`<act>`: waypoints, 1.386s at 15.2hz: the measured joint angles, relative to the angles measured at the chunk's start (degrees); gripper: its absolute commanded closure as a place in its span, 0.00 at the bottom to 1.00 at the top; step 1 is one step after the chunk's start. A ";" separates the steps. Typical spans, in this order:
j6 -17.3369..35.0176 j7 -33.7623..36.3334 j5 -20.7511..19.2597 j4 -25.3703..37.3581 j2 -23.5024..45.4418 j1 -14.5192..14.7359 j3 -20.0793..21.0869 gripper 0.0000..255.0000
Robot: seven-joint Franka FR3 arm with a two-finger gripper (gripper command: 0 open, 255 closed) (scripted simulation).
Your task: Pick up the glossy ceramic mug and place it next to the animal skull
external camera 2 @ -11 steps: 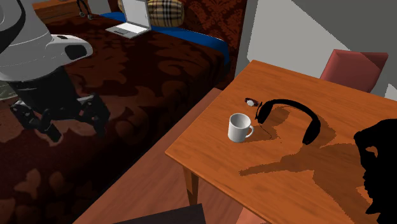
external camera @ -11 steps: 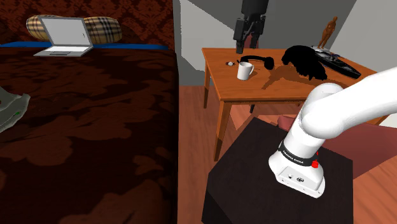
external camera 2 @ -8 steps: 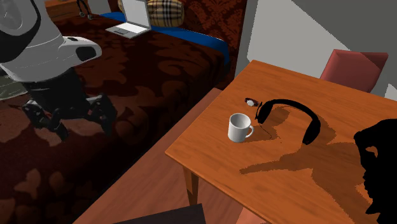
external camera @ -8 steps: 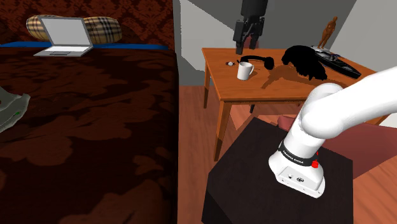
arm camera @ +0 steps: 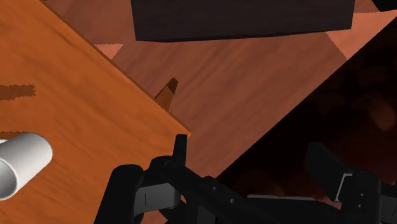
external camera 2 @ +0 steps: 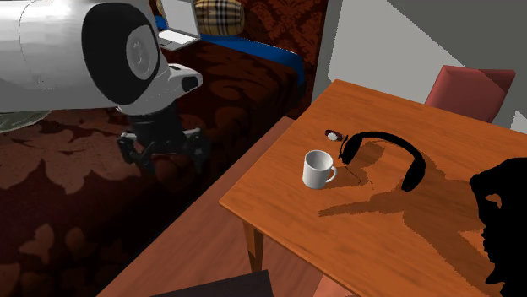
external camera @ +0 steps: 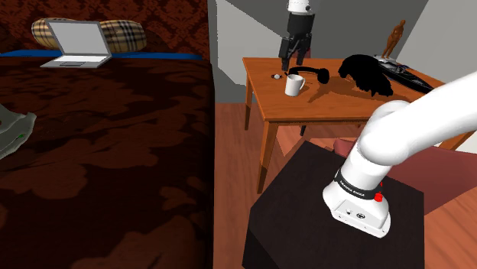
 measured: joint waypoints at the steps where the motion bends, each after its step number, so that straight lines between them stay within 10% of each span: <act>1: 0.94 -0.84 -0.58 -0.11 0.65 -0.43 -0.89 0.00; 13: 16.51 -11.15 -3.99 2.39 16.17 -4.30 -12.01 0.00; 21: 25.15 -20.16 0.42 10.73 32.04 -5.93 -18.83 0.00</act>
